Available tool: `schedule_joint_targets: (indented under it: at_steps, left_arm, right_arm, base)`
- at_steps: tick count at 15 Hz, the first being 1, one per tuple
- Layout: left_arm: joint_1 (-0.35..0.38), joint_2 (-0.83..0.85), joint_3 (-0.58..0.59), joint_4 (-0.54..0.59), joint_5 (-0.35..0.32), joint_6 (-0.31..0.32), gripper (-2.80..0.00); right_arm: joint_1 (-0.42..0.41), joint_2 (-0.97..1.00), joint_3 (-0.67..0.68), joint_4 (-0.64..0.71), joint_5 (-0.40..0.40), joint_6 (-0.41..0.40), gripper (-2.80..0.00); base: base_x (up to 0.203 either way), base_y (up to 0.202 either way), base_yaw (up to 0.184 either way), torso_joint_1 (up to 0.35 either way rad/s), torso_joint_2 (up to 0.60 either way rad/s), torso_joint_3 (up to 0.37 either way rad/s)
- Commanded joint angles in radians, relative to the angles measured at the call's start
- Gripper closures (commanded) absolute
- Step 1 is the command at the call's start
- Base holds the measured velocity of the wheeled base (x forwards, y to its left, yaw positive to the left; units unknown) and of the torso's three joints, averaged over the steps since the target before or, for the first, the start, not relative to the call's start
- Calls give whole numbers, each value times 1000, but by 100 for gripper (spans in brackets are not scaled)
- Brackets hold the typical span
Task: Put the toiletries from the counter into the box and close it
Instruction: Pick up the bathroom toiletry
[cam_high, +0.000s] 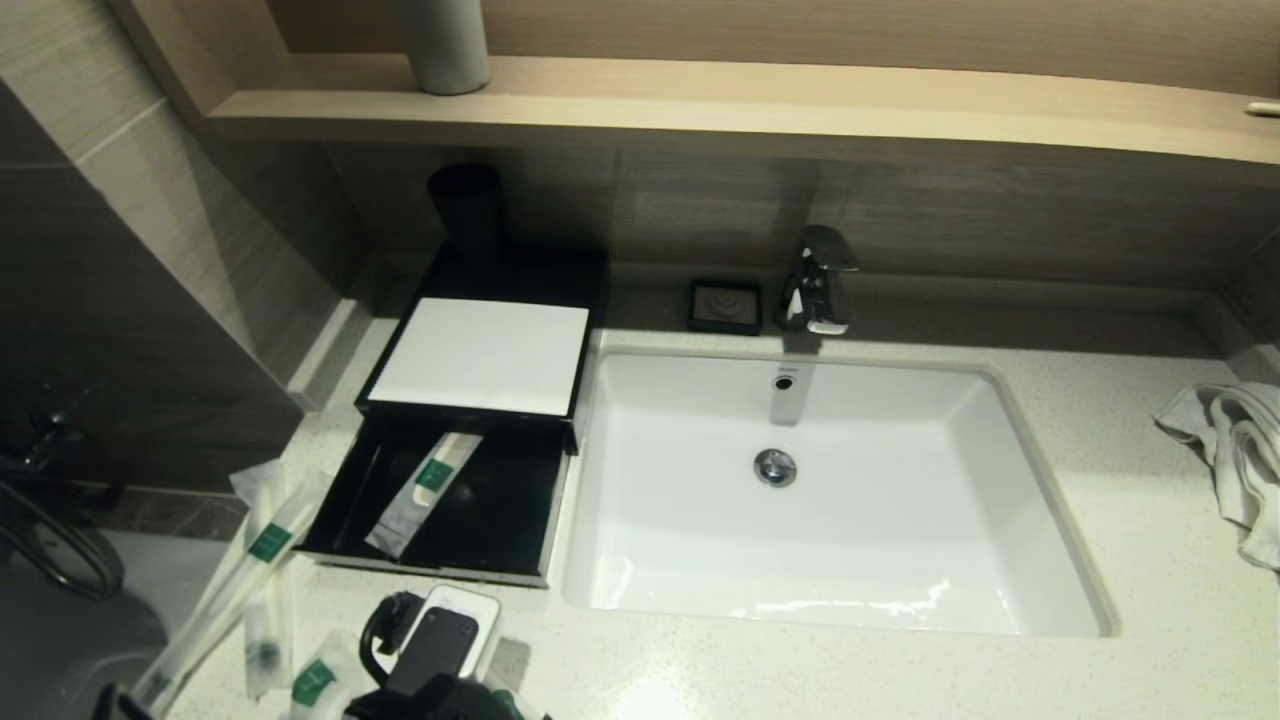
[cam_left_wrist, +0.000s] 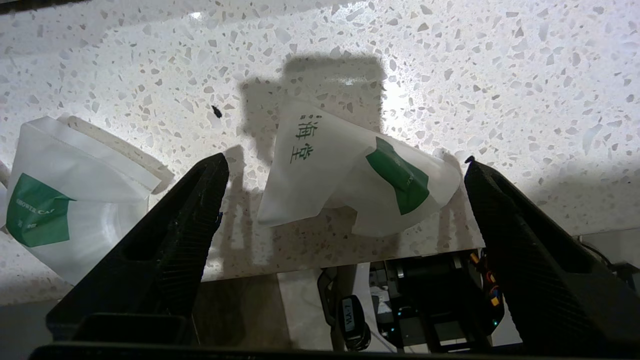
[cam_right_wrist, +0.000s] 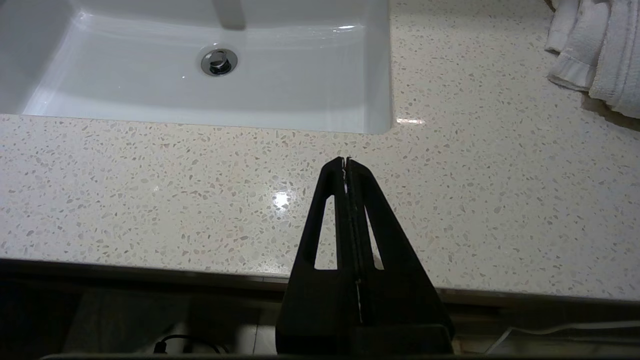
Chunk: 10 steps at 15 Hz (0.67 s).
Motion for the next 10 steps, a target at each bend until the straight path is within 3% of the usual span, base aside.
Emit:
schedule_joint_targets:
  at_steps: [1,7,10]
  left_arm:
    - [0,2,8,-2,4,-5,-280]
    - [0,2,10,-3,1,-11,-280]
    - [0,13,19,-2,2,-72,-280]
  right_arm:
    - [0,0,0,0,0,0,0]
    - [0,0,0,0,0,0,0]
    - [0,0,0,0,0,0,0]
  base:
    - [0,0,0,0,0,0]
    - [0,0,0,0,0,0]
    - [0,0,0,0,0,0]
